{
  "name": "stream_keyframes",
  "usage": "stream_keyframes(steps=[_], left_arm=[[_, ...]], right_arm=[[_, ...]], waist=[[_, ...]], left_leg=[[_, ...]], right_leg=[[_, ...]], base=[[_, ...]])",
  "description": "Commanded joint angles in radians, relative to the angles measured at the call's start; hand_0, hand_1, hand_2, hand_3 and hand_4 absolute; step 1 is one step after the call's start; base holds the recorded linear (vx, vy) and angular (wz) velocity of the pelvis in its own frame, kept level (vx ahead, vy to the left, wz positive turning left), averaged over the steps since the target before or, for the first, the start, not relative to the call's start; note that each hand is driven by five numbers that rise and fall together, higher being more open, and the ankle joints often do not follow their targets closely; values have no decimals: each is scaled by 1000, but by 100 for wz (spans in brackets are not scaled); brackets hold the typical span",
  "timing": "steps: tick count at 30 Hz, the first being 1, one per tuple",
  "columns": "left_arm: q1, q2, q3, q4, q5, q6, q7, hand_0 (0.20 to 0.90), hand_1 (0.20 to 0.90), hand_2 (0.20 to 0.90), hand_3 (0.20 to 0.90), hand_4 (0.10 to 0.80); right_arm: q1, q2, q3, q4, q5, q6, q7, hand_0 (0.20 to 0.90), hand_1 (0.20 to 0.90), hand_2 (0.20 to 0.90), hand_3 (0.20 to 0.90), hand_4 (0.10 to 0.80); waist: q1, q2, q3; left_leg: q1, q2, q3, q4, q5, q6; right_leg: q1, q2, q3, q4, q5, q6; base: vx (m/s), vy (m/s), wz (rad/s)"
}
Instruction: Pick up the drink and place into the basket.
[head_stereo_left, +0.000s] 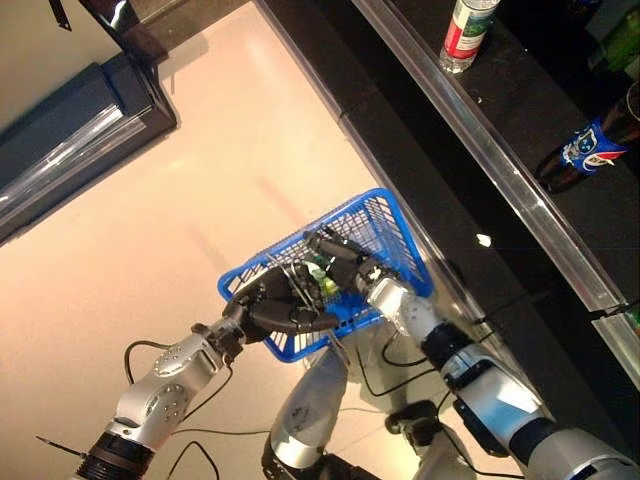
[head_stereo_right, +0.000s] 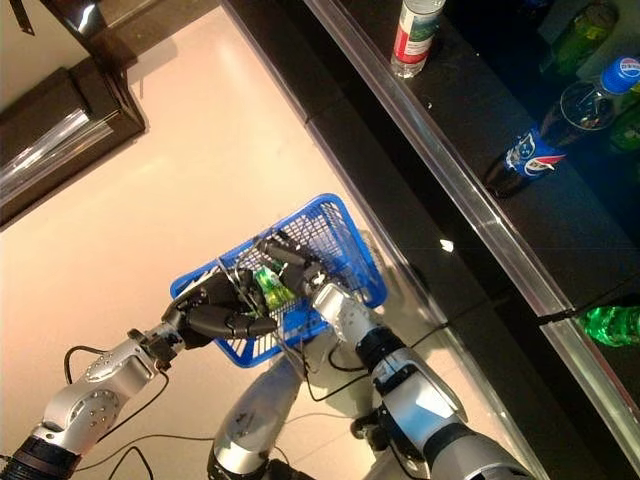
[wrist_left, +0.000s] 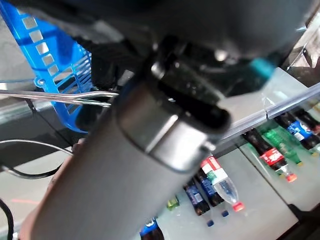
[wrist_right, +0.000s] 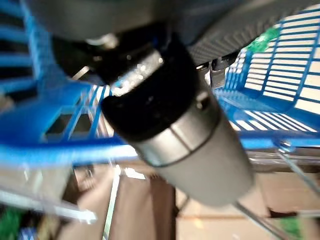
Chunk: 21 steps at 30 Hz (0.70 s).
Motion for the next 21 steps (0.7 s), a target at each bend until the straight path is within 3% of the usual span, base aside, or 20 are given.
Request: stream_keyframes(steps=[1, 6, 11, 18, 21], left_arm=[[-26, -27, 124, -360, -109, -206, -164, 300, 300, 300, 200, 100], [68, -39, 183, -370, -200, -186, -174, 300, 300, 300, 200, 100], [124, -70, 204, -345, -224, -200, -146, 300, 300, 300, 200, 100], [116, -85, 231, -252, -262, -246, 9, 300, 300, 300, 200, 100], [126, -93, 238, -217, -144, -324, 126, 300, 300, 300, 200, 100]], right_arm=[[-20, 3, 2, -160, -55, 12, 148, 900, 900, 900, 900, 800], [155, -71, -28, -344, -128, 26, 190, 900, 900, 900, 900, 800], [306, -79, -40, -477, -212, 51, 229, 900, 900, 900, 900, 800], [477, -143, -19, -597, -306, 89, 299, 900, 900, 900, 900, 800], [543, -165, -21, -650, -323, 85, 369, 900, 900, 900, 900, 800]], waist=[[-34, 48, -16], [-65, 29, -16], [-102, 9, -16], [-164, -20, -16], [-185, -40, -16]], left_leg=[[-17, 10, 68, 36, -20, 40], [-17, 26, 84, 25, -20, 39], [-10, 42, 105, 14, -19, 39], [42, 68, 147, -15, -12, 34], [74, 80, 157, -25, -14, 29]], right_leg=[[-9, 6, 22, -4, 131, -6], [-17, 17, 35, -21, 134, -5], [-27, 33, 55, -34, 138, -4], [-5, 60, 102, -74, 141, 2], [22, 82, 122, -105, 145, 5]], base=[[-20, 31, -2], [-13, 1, -5], [-32, -3, -16], [-30, 19, -18], [-27, -27, -26]])
